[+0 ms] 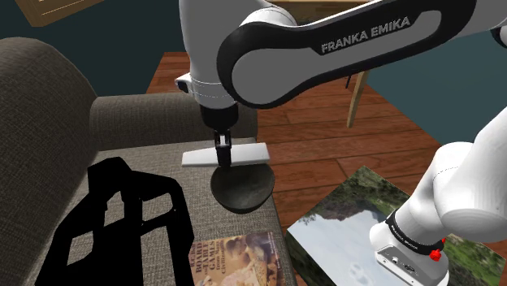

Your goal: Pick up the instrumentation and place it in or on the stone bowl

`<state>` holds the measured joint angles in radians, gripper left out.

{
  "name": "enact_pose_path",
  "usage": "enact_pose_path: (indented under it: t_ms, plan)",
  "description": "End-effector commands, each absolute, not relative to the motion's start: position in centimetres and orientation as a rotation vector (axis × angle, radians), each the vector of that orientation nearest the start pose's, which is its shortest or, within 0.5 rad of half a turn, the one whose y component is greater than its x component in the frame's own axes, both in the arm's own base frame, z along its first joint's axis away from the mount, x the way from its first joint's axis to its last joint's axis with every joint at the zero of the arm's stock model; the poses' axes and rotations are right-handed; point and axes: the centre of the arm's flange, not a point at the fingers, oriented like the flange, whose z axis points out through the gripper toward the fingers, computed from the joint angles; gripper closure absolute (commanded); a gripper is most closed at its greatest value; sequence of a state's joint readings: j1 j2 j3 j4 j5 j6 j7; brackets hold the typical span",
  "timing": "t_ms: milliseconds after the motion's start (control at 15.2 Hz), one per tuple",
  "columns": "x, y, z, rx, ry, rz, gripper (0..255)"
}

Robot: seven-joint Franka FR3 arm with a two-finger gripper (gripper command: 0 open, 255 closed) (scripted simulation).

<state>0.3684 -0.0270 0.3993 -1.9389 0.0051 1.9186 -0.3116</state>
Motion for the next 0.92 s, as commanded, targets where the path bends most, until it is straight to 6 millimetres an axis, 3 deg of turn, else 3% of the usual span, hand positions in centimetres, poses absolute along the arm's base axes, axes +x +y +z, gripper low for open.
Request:
enact_pose_path:
  t_ms: [0,594,858]
  plan:
    - [39.5,38.5,48.4,-2.701,-1.613,-0.009,255]
    - [39.5,38.5,43.6,-2.701,-1.613,-0.009,255]
    - [39.5,38.5,43.2,-2.701,-1.613,-0.009,255]
